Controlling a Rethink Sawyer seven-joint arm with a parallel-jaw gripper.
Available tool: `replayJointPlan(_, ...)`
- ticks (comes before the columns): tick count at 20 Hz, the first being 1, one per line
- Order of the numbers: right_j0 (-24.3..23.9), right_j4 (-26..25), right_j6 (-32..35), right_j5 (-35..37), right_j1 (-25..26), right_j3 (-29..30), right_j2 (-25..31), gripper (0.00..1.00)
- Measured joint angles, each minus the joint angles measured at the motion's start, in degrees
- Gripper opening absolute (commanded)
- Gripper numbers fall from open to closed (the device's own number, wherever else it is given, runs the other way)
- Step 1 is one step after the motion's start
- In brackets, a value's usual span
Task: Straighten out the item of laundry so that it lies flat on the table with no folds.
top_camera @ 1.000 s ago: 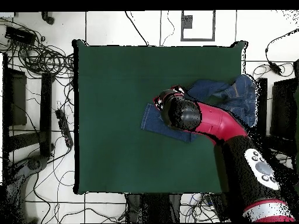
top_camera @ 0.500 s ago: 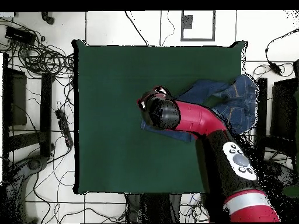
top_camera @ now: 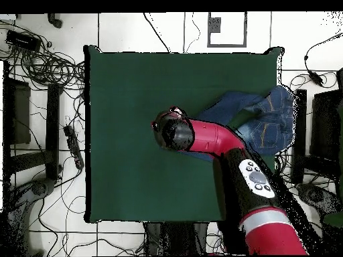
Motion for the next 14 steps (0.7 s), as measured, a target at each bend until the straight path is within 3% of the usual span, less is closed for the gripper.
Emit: replayJointPlan(14,6.62,0.12,0.0,3.92,3.72,-3.79,-10.59,1.0)
